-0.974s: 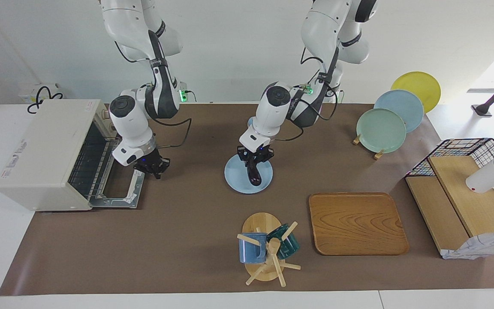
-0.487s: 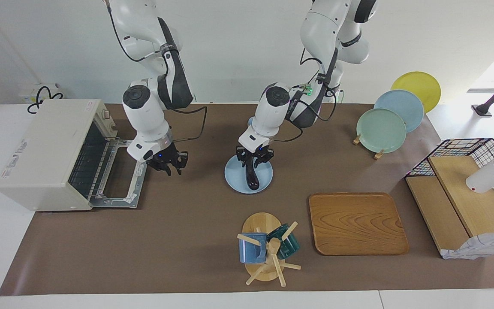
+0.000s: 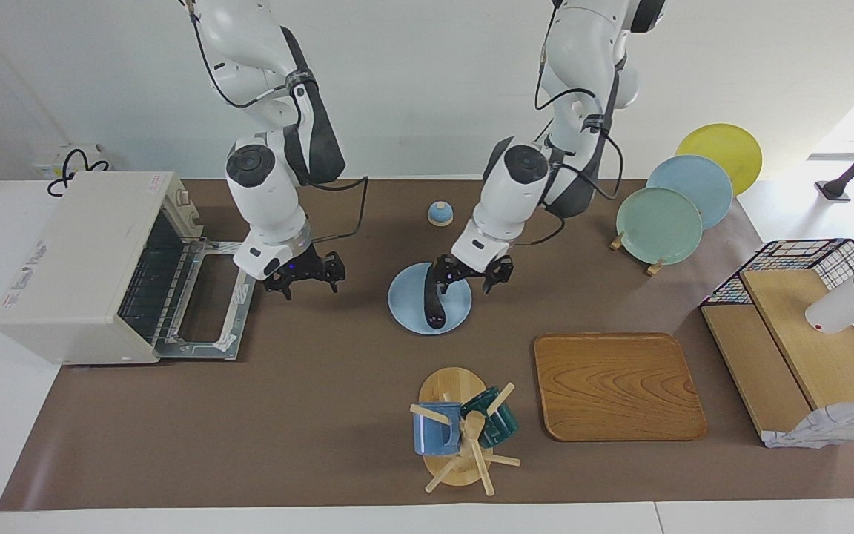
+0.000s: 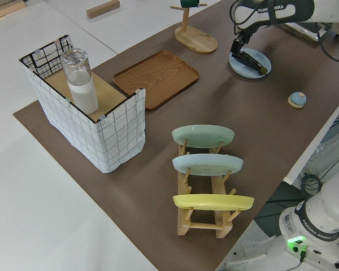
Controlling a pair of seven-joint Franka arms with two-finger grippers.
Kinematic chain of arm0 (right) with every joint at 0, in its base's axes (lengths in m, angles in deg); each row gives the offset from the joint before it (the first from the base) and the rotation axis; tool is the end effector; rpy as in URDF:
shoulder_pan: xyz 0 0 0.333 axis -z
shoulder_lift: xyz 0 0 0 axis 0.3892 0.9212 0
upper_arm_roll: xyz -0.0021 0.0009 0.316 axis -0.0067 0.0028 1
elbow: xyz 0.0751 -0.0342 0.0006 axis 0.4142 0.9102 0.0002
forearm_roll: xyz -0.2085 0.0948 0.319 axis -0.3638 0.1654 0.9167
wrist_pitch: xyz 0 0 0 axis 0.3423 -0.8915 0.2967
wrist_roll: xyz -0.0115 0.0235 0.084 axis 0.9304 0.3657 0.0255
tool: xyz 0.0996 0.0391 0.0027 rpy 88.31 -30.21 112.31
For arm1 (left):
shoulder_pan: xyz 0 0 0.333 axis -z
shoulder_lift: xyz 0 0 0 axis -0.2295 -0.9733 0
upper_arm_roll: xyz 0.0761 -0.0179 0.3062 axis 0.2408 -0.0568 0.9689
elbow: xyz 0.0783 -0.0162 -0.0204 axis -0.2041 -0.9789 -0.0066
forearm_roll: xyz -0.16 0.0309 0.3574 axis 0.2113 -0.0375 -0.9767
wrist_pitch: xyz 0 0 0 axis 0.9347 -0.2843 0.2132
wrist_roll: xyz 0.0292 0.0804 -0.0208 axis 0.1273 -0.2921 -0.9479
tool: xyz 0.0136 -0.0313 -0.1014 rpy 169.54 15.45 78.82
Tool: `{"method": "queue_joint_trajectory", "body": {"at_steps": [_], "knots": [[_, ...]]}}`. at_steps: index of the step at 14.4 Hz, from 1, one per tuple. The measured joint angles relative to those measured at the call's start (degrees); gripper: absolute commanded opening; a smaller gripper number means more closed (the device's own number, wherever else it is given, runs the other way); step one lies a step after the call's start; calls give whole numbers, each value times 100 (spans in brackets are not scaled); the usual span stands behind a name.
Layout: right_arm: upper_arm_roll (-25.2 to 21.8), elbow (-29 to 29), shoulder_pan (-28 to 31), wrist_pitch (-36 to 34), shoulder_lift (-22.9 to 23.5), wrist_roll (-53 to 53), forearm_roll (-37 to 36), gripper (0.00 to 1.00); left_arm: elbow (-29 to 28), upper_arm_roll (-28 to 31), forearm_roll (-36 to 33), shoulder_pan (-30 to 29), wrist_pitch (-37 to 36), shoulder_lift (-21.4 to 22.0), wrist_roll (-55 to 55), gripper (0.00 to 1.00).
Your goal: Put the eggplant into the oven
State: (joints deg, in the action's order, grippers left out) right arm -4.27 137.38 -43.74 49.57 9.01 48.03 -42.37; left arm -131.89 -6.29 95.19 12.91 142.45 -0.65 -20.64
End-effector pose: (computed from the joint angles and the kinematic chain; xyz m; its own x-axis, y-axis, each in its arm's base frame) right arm 0.5664 0.1571 0.3908 0.9934 0.1114 0.0274 0.1131 -0.9911 -0.0698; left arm 0.5435 -0.3286 0.4007 0.9971 0.0751 0.0099 0.0715 -0.9763 0.2042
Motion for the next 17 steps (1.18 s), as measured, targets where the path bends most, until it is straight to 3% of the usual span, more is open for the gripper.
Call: {"method": "queue_joint_trajectory", "body": {"at_steps": [4, 8, 11, 13, 15, 17], "knots": [[6, -761, -901, -401, 246, 1241, -2, 100, 328, 57, -6, -1167, -945, 331, 1102, 100], [11, -2554, -1960, -1087, 1445, 2662, -237, 100, 354, 68, -126, -2003, -1606, 620, 2261, 100], [2, -3225, -2610, -653, 2380, 3322, -502, 100, 356, 64, -334, -2200, -1969, 921, 2583, 100], [-3, -3162, -2732, -321, 2546, 3341, -504, 100, 355, 38, -513, -2199, -2143, 1093, 2593, 100], [-6, -2844, -2753, 107, 2530, 3338, -504, 76, 355, 20, -678, -2198, -2218, 1213, 2593, 100], [-22, -2486, -2751, 447, 2470, 3324, -505, 62, 355, 20, -697, -2198, -2230, 1271, 2600, 100]]}}
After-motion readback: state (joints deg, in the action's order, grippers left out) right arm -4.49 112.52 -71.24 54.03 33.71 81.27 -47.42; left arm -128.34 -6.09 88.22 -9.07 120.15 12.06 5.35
